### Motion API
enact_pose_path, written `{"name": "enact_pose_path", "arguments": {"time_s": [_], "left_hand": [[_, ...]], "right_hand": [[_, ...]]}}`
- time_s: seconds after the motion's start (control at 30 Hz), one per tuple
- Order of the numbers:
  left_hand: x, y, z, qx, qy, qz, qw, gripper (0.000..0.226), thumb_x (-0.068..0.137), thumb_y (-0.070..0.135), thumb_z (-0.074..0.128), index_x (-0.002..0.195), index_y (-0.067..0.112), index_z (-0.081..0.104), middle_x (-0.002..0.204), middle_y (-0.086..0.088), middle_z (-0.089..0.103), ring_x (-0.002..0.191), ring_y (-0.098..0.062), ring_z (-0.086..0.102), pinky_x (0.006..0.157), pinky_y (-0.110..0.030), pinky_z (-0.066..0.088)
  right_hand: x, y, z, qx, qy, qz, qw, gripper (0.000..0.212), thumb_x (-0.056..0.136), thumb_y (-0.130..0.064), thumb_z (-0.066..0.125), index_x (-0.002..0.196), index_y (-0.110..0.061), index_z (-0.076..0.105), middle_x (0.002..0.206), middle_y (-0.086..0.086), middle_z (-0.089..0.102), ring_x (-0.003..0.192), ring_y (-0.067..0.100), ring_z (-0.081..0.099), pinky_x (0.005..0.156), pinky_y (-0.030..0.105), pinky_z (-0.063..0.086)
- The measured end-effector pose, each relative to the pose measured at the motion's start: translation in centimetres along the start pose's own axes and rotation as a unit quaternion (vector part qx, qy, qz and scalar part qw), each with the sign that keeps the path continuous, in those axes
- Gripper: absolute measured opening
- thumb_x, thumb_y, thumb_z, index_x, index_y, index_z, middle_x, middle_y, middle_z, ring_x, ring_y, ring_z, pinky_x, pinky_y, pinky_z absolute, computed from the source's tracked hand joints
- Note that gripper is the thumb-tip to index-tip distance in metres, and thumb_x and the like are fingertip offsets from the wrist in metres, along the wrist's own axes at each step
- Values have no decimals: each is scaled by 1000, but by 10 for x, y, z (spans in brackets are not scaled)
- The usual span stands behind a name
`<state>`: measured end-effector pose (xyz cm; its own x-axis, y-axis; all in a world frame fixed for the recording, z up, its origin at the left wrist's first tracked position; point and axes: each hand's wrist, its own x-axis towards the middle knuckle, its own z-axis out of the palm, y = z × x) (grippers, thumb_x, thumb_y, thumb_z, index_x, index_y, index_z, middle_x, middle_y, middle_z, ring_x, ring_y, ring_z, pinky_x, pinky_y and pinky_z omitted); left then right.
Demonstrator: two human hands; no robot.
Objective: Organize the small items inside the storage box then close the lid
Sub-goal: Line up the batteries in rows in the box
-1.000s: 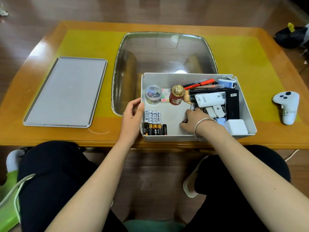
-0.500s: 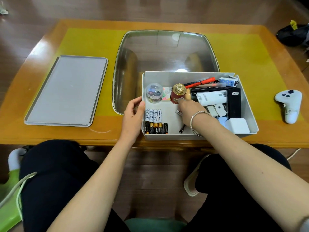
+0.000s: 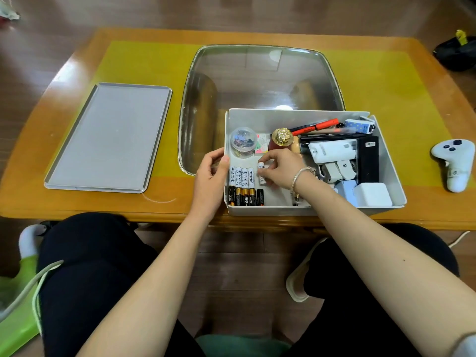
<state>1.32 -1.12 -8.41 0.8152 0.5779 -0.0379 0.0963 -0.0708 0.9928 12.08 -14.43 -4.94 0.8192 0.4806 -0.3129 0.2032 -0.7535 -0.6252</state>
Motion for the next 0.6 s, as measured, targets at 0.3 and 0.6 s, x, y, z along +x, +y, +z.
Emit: {"name": "enact_pose_path", "arguments": {"time_s": [0.3, 0.6], "left_hand": [[2, -3, 0, 6, 3, 6, 1000, 25, 98, 28, 51, 122, 20, 55, 106, 17, 61, 99, 3, 58, 77, -12, 49], [1, -3, 0, 7, 5, 7, 1000, 25, 98, 28, 51, 120, 20, 55, 104, 18, 60, 94, 8, 58, 74, -8, 47]], "right_hand": [[0, 2, 2, 26, -70, 20, 997, 32, 85, -3, 63, 115, -12, 56, 73, 7, 69, 66, 21, 67, 75, 35, 58], [-10, -1, -4, 35, -136, 122, 983, 57, 83, 3, 62, 134, -7, 38, 82, 21, 69, 68, 30, 71, 62, 40, 59]]}}
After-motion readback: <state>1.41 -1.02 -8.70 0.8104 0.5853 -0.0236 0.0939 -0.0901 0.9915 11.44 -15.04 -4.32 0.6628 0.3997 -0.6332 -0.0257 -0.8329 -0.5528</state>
